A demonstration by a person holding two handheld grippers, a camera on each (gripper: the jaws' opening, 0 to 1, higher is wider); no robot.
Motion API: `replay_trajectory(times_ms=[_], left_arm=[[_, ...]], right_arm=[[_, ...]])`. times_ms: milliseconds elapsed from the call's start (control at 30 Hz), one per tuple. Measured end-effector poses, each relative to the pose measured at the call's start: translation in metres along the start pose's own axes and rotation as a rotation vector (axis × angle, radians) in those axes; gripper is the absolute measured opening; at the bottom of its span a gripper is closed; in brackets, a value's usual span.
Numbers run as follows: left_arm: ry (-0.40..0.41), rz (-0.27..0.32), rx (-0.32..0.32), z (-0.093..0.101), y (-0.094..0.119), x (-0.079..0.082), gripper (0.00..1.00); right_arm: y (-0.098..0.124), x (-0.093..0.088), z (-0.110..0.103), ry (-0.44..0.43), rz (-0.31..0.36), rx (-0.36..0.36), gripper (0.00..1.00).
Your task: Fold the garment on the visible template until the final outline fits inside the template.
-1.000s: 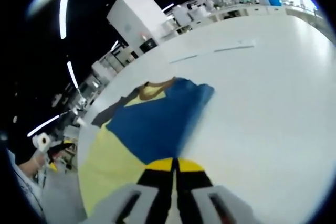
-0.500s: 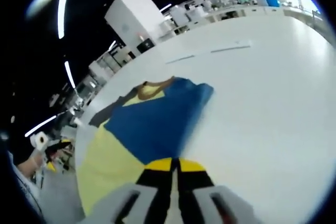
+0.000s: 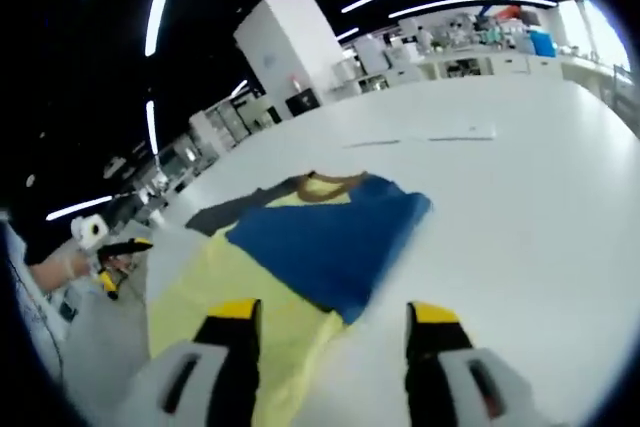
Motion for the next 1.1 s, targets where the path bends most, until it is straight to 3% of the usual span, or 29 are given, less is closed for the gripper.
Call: replay_trajectory(times_ms=[167,333,667,1100], left_arm=[[-0.014,-0.003,-0.011,-0.005,-0.001,0.003,0.84],[-0.026,-0.011,-0.025,-0.01,-0.004,0.008,0.84],[-0.042,-0.011,-0.059,-0.024,-0.008,0.013,0.85],[-0.027,0.003,-0.065,-0.048,-0.009,0.012,0.84]], right_arm=[[0.016,-0.006,-0.005,0.06,-0.022,-0.014,0.75],[0.035,-0.01,-0.021,0.142,-0.052,-0.075,1.0],[0.061,-0.018,-0.041,0.197,-0.079,-0.086,1.0],[0.068,-0.026,-0.062,0.194,-0.095,-0.13,1.0]])
Point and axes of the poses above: the point that each gripper's makers call its tool centre point, and the gripper's own axes: y roughly backward along the fingers, z roughly to its right, x roughly out of its top, the point moved 10 cm from there along y, roughly backward along the fingers, and after that the axes turned 13 degrees about y, right-handed, at the moved point
